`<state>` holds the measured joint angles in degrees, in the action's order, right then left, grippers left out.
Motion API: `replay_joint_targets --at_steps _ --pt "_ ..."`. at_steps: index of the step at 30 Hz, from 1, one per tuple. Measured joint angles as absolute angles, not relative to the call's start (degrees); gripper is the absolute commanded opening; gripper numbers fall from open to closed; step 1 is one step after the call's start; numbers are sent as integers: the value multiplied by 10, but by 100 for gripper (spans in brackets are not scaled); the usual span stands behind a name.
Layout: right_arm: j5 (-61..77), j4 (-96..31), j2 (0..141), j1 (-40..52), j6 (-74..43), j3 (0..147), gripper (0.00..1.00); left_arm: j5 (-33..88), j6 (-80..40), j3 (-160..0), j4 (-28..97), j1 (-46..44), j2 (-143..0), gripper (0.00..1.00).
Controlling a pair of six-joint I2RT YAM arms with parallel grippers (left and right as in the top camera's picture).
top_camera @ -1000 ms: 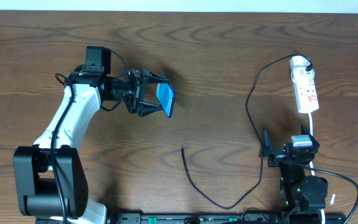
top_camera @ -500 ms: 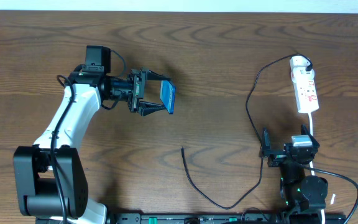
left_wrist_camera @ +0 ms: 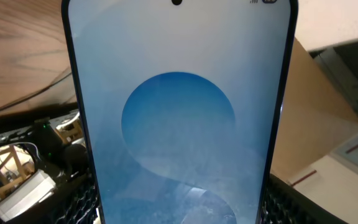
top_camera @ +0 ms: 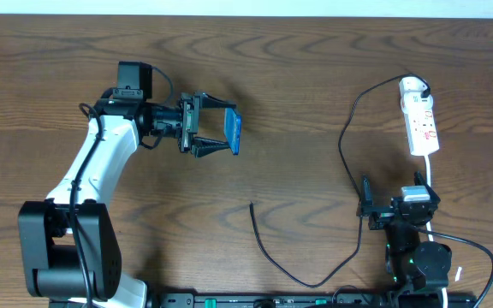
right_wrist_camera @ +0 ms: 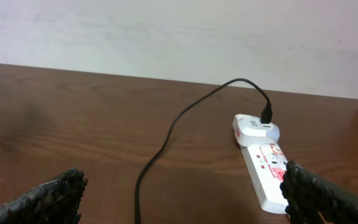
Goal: Plug charger to phone and switch on socket
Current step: 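Hold the phone raised upright in the left gripper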
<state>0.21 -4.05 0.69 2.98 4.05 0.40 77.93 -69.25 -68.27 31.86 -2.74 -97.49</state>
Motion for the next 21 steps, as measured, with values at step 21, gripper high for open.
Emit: replay_joint_targets --at_steps 21 --pt "2 -41 7 30 41 4 99 792 -708 -683 318 -27 -975 7"
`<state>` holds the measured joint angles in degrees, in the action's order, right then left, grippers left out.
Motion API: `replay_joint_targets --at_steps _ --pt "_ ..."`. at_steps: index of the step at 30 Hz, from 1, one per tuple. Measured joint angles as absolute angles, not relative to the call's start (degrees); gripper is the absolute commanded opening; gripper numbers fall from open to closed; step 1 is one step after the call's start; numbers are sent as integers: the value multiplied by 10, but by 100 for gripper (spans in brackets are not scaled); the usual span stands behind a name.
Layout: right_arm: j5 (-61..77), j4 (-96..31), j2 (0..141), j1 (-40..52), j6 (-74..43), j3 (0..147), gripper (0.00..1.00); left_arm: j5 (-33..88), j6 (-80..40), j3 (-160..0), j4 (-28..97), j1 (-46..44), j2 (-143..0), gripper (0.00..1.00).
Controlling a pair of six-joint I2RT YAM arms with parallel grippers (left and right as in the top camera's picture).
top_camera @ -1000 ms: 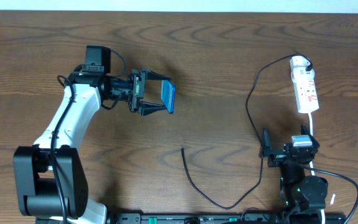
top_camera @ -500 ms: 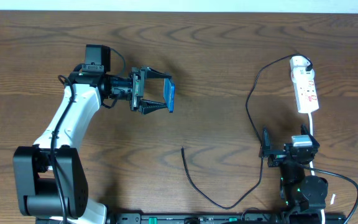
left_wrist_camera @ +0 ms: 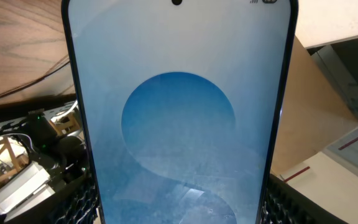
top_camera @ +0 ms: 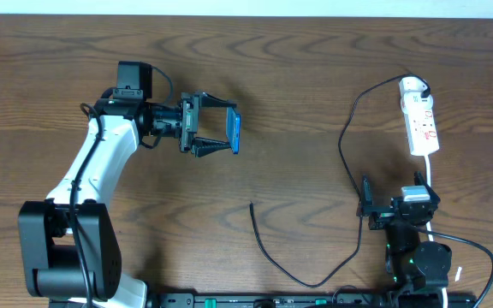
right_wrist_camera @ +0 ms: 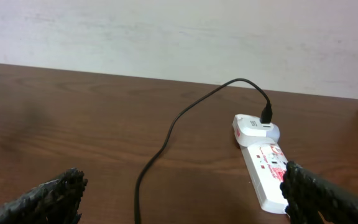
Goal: Plug charger to phone and switch on socket
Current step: 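Hold the phone raised upright in the left gripper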
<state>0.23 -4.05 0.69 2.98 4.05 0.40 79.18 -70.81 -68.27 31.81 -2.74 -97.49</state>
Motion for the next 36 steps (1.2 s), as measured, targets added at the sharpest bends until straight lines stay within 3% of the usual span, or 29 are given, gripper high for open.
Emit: replay_joint_targets --at_steps 36 --pt "2 -41 7 30 41 4 99 807 -737 -683 318 -27 -975 7"
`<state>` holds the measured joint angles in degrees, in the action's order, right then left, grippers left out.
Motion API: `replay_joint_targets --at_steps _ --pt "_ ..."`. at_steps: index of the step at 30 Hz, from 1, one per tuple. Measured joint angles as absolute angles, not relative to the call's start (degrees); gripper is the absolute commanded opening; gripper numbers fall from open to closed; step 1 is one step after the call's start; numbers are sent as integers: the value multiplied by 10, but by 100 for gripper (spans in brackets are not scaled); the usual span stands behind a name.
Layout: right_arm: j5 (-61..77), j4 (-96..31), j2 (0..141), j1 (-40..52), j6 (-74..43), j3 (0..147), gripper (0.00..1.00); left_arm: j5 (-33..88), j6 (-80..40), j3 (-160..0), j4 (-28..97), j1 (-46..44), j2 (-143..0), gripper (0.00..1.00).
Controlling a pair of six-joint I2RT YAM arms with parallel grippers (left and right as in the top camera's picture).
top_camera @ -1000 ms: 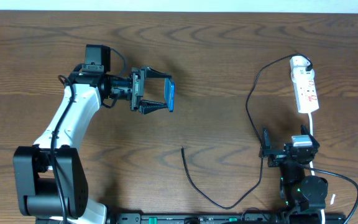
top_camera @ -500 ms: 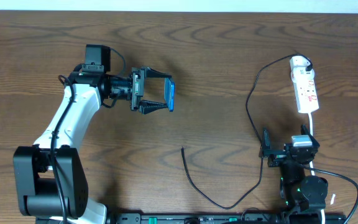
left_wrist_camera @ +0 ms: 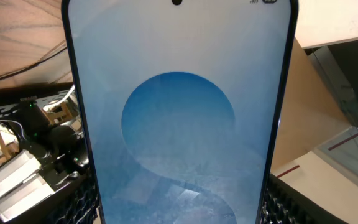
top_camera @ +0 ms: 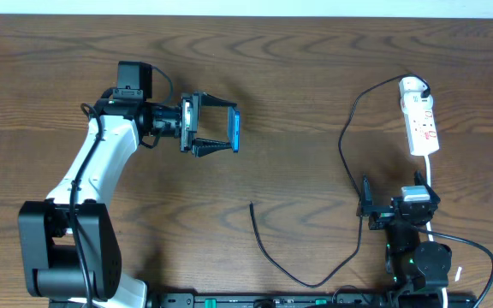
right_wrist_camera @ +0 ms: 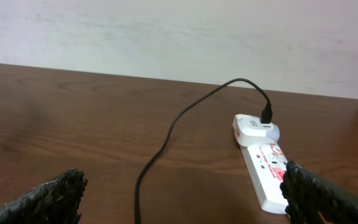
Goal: Plug charger to phone and switch on socket
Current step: 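Hold the phone raised upright in the left gripper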
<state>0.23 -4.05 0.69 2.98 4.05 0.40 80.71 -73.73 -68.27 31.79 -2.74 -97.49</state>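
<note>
My left gripper (top_camera: 222,129) is shut on a blue phone (top_camera: 235,130), held on edge above the table's left middle. The lit blue screen of the phone (left_wrist_camera: 179,118) fills the left wrist view, with my fingers (left_wrist_camera: 79,202) on both of its sides. A white power strip (top_camera: 421,120) lies at the far right with a white charger (top_camera: 411,85) plugged into its far end. The black cable (top_camera: 347,162) runs from it down to a free end (top_camera: 252,206) on the table. My right gripper (top_camera: 398,214) stands open near the front right, with the power strip (right_wrist_camera: 266,174) and cable (right_wrist_camera: 166,140) ahead of it.
The dark wooden table (top_camera: 315,68) ends at a pale wall (right_wrist_camera: 166,37) at the back. A black rail (top_camera: 272,299) runs along the front edge. Behind the phone, the left wrist view shows equipment (left_wrist_camera: 23,168) and a cardboard box (left_wrist_camera: 316,118) beyond the table.
The left gripper has turned slightly with the phone, and the background behind the screen has shifted. The right arm, cable and power strip are unchanged.
At both earlier moments my left gripper held the phone on edge above the left middle of the table, and the right gripper stood open at the front right. Only the phone's tilt has changed a little each time.
</note>
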Motion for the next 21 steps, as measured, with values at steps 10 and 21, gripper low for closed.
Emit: replay_joint_targets --at_steps 10,21 --pt "2 -41 7 30 41 4 99 807 -737 -683 318 -27 -975 7" --pt "2 -41 7 30 41 4 99 807 -737 -683 318 -27 -975 7"
